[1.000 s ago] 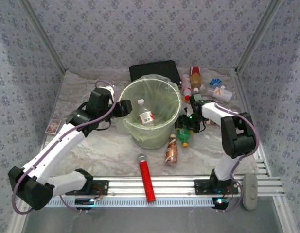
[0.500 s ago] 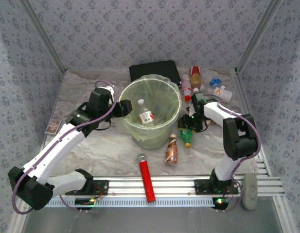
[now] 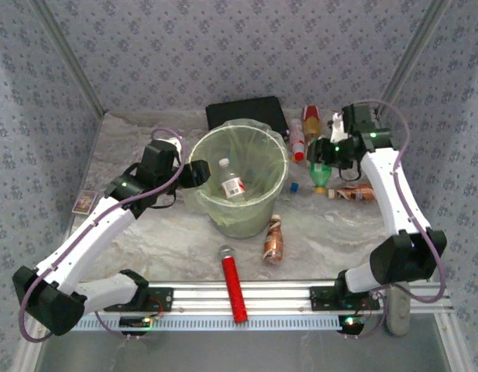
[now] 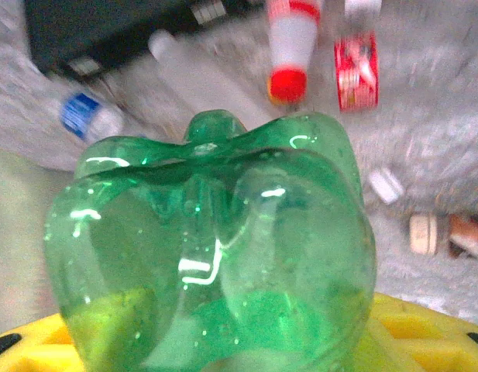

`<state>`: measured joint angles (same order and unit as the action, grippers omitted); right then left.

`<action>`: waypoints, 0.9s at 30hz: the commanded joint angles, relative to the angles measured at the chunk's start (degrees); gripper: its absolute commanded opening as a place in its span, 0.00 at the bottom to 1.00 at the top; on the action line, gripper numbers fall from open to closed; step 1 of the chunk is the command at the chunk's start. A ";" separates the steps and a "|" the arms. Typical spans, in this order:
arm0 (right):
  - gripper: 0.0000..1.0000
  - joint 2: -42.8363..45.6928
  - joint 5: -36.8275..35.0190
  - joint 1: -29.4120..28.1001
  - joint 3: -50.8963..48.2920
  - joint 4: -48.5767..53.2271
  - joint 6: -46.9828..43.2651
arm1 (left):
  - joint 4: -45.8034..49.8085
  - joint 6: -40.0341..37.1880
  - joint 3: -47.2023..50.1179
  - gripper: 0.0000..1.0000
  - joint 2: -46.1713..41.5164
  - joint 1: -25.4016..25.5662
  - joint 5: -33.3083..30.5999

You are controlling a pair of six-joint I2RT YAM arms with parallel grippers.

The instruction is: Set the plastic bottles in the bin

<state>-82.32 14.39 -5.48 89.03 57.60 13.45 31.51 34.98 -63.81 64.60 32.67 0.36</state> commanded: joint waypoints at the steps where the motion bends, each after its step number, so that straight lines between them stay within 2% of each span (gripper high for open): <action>1: 0.58 1.14 0.15 -0.37 7.25 5.32 0.30 | 1.29 -1.41 -1.85 0.70 -0.68 0.32 -0.58; 4: 0.57 0.36 2.11 -2.61 14.15 5.20 1.80 | 1.19 -1.45 -1.89 0.70 -0.46 0.34 -0.45; 12: 0.57 -6.78 2.83 -16.81 29.33 7.17 1.93 | 1.13 -1.52 -2.00 0.70 -0.44 0.32 -0.36; 21: 0.56 -14.81 3.49 -28.28 37.48 9.11 1.10 | 0.86 -1.41 -1.96 0.70 -0.35 0.38 -0.36; 27: 0.55 -20.61 3.46 -32.23 36.59 9.11 1.39 | 0.74 -1.36 -1.91 0.70 -0.35 0.35 -0.28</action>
<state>-100.25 17.39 -36.71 125.51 65.10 14.74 31.48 34.98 -64.03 64.60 32.67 0.36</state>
